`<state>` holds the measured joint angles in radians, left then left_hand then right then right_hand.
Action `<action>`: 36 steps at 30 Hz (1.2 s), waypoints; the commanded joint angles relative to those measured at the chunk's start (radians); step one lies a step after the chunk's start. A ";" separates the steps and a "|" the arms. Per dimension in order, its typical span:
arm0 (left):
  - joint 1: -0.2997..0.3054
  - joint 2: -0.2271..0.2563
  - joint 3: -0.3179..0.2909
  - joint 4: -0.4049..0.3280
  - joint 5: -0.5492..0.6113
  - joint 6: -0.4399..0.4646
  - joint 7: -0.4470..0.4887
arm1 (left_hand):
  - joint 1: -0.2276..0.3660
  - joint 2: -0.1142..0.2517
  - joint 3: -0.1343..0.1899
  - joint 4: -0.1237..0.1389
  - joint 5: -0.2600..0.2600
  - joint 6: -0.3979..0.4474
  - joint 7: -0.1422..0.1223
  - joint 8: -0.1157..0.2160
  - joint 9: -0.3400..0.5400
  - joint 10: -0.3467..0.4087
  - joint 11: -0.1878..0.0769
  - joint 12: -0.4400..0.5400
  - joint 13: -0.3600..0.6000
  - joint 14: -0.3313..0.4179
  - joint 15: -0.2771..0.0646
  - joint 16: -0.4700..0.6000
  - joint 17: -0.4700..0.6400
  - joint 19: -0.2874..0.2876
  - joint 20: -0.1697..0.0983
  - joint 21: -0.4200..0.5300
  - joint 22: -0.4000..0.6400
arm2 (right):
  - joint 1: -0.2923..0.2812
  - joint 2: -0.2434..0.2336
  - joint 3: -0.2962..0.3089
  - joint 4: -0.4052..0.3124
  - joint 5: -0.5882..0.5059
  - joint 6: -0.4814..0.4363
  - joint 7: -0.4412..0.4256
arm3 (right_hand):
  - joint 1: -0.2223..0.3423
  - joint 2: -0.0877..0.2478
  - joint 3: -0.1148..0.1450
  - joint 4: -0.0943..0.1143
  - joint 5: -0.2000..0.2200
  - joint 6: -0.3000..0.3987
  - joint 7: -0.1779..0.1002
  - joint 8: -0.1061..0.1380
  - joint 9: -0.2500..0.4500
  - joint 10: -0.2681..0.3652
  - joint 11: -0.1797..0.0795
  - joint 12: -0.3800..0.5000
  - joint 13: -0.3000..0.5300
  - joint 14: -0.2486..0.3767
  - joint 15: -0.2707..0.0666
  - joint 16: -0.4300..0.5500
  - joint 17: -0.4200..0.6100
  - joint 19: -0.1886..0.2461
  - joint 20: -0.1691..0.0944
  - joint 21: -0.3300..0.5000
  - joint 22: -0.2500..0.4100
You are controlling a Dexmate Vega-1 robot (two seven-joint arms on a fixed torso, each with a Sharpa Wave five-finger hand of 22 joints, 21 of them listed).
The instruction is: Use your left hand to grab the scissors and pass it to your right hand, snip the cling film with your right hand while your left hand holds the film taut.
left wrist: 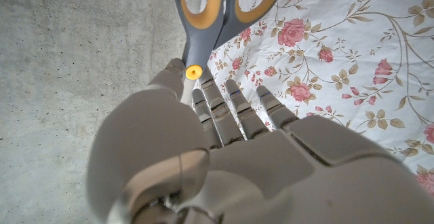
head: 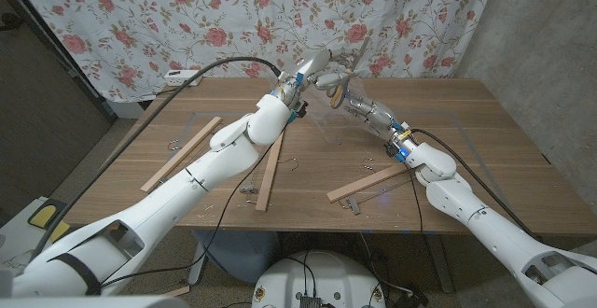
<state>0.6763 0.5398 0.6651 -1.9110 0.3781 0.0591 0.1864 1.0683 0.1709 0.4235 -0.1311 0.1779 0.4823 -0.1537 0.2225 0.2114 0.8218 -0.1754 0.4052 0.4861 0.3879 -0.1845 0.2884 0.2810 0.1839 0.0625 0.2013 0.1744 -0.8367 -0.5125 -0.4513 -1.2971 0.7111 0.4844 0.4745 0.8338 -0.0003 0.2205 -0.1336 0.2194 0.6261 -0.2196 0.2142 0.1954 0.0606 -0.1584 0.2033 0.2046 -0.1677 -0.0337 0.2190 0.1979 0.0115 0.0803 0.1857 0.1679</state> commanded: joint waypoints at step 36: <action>-0.030 -0.043 0.041 0.055 -0.019 -0.013 -0.008 | 0.001 0.006 0.007 0.002 0.005 0.015 -0.001 -0.001 0.003 0.054 -0.048 0.004 0.023 0.000 -0.017 0.007 0.007 0.002 0.010 0.000 0.004 | 0.018 0.032 0.003 0.050 0.040 -0.002 0.069 | 0.047 0.023 -0.035 0.008 0.004 0.029 -0.002 -0.010 0.009 0.005 -0.012 0.002 0.003 -0.006 -0.073 0.000 0.002 0.001 -0.005 0.002 0.001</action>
<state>0.6540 0.5049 0.6954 -1.8671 0.3543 0.0485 0.1786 1.0681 0.1703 0.4231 -0.1310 0.1767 0.4895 -0.1538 0.2225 0.2114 0.8218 -0.1754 0.4074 0.4861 0.3879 -0.1845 0.2883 0.2858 0.1820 0.0644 0.2013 0.1744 -0.8225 -0.4845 -0.4476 -1.2569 0.7490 0.4860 0.5331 0.8661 0.0241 0.1900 -0.1255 0.2194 0.6419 -0.2193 0.2042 0.2027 0.0652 -0.1718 0.2033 0.2048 -0.1676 -0.0336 0.2190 0.1976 0.0099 0.0712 0.1857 0.1679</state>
